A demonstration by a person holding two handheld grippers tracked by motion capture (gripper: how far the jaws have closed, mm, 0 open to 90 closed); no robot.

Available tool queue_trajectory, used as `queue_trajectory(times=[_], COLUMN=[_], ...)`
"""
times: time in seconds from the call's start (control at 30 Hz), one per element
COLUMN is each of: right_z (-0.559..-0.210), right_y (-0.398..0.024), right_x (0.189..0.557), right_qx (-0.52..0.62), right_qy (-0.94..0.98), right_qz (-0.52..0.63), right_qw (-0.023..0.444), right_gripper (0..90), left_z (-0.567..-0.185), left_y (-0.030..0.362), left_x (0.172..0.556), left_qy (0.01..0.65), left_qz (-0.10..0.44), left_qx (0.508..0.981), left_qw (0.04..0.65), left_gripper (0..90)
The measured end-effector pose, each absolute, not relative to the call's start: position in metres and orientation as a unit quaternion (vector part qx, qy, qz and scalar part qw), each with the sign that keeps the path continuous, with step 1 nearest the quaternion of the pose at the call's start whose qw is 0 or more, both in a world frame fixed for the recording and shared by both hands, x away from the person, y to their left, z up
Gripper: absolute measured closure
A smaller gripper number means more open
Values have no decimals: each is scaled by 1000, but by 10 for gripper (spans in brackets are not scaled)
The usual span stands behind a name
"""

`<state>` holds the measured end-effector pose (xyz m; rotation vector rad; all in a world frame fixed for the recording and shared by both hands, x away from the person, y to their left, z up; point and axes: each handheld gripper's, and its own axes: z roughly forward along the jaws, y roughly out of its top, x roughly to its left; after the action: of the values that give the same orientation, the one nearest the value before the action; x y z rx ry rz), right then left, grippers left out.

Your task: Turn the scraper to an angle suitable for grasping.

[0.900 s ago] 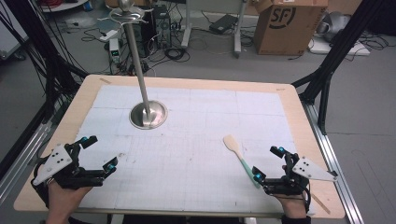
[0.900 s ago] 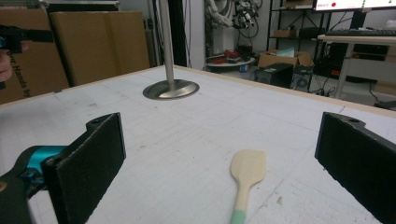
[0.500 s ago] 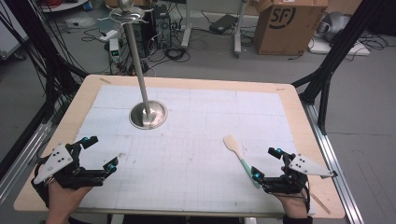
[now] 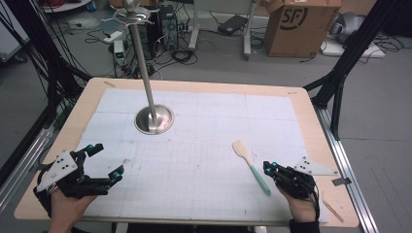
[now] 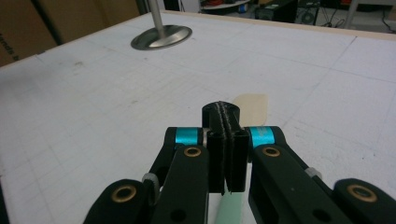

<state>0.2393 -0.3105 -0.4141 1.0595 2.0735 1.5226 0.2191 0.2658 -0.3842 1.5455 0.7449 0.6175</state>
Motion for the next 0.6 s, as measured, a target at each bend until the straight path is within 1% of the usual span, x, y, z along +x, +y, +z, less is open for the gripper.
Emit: queue_trajectory(times=[0.1, 0.3, 0.5, 0.6], right_z=[-418, -422, -428, -430], right_y=[-304, -296, -294, -293], right_x=[250, 265, 284, 289], right_qx=[374, 382, 408, 412], right_qy=[745, 763, 768, 772], right_qz=[520, 492, 469, 459], right_qw=[187, 175, 153, 152], right_gripper=[899, 898, 898, 898], left_z=[-384, -384, -386, -387], left_y=[266, 266, 263, 262], left_x=[219, 218, 218, 219], left_qy=[324, 317, 317, 320], left_qz=[268, 267, 266, 264], left_qx=[670, 673, 678, 681], left_qw=[612, 612, 607, 604], left_gripper=[17, 17, 17, 17])
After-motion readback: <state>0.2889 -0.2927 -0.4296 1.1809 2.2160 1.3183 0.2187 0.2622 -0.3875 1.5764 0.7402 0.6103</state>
